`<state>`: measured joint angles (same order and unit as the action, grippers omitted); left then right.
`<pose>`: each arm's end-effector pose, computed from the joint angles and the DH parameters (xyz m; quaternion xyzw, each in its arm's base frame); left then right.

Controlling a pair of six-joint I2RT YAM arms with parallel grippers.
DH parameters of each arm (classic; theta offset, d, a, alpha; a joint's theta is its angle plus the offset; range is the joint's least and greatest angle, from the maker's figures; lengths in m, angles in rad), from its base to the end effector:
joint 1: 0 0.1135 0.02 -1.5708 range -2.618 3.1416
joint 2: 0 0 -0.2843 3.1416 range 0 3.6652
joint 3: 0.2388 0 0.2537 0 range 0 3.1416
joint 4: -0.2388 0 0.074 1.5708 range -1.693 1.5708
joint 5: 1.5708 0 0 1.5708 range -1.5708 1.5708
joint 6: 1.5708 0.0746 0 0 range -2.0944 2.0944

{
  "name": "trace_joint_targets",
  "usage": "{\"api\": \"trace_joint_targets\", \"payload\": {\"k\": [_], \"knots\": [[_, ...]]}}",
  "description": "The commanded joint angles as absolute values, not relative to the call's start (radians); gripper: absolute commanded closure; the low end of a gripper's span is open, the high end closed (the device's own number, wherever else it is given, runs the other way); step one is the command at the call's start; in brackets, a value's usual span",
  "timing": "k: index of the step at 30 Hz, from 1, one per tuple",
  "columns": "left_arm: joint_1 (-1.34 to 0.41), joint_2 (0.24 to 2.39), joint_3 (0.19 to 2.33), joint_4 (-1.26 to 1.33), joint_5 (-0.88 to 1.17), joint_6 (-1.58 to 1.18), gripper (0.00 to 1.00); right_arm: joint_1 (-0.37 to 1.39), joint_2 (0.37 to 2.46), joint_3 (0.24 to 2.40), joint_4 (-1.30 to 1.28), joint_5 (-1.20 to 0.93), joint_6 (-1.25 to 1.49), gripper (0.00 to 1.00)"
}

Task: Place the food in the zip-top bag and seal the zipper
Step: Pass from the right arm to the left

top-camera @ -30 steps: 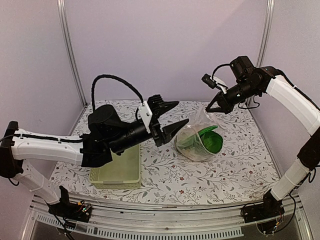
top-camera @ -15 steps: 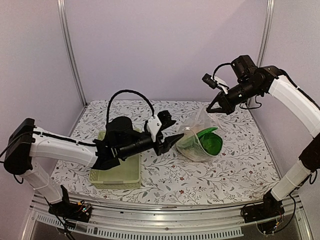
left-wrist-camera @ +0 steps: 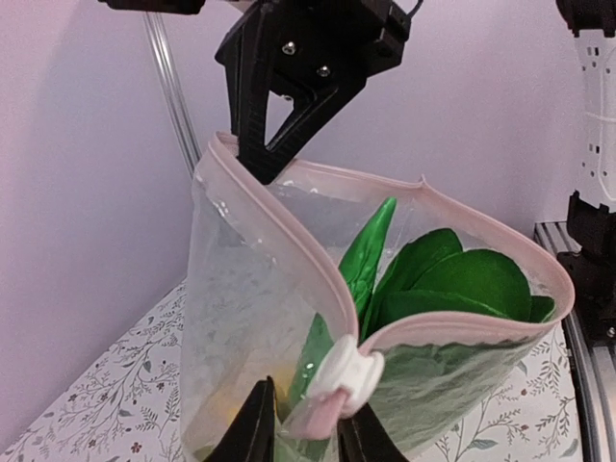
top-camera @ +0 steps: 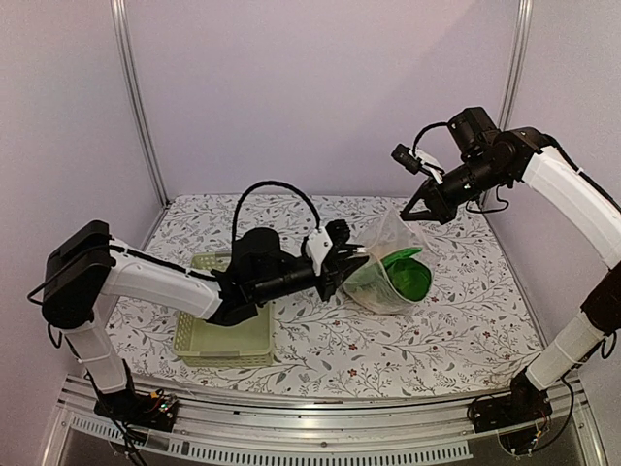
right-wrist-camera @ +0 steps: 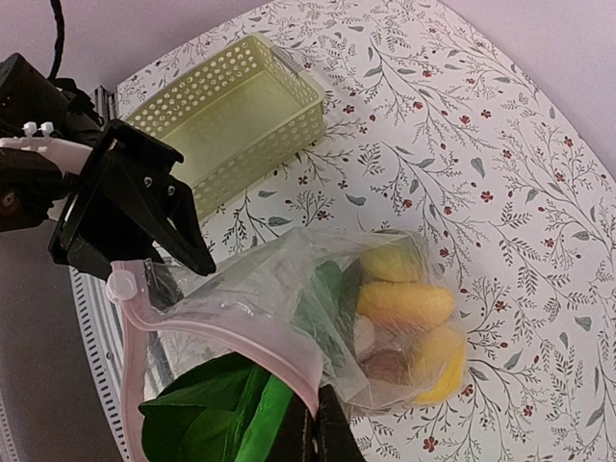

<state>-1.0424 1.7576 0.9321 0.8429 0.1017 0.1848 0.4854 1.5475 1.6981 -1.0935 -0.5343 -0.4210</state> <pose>0.2114 -0.3771 0.2550 0.4327 0.5514 -0.3286 0.6330 0.2735 0.1872 0.3822 -0.4750 0.7891 0.2605 0.2896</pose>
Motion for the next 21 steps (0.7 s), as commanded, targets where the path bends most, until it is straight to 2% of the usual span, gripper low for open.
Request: {"api": "trace_joint_targets", "payload": {"k": [1, 4, 6, 11, 13, 15, 21], "knots": [[-1.026, 1.783, 0.969, 0.925, 0.141, 0.160, 0.85, 0.493, 1.520, 1.711, -1.110, -0.536, -0.431, 0.97], [-1.025, 1.768, 0.973, 0.937, 0.130, 0.123, 1.00, 0.492, 1.500, 1.720, -1.103, -0.517, -0.428, 0.83], [-1.027, 1.740, 0.989, 0.918, 0.071, 0.058, 1.00, 0.493, 1.481, 1.734, -1.099, -0.503, -0.429, 0.72], [-1.037, 1.661, 1.142, 0.630, 0.035, -0.196, 1.00, 0.492, 1.414, 1.768, -1.095, -0.565, -0.448, 0.62], [-1.035, 1.676, 1.166, 0.525, 0.015, -0.184, 1.00, 0.493, 1.400, 1.782, -1.100, -0.603, -0.454, 0.61], [-1.033, 1.679, 1.140, 0.526, -0.041, -0.191, 1.00, 0.492, 1.397, 1.795, -1.121, -0.655, -0.468, 0.61], [-1.033, 1.666, 1.114, 0.546, -0.030, -0.241, 1.00, 0.496, 1.412, 1.752, -1.130, -0.685, -0.487, 0.63]]}}
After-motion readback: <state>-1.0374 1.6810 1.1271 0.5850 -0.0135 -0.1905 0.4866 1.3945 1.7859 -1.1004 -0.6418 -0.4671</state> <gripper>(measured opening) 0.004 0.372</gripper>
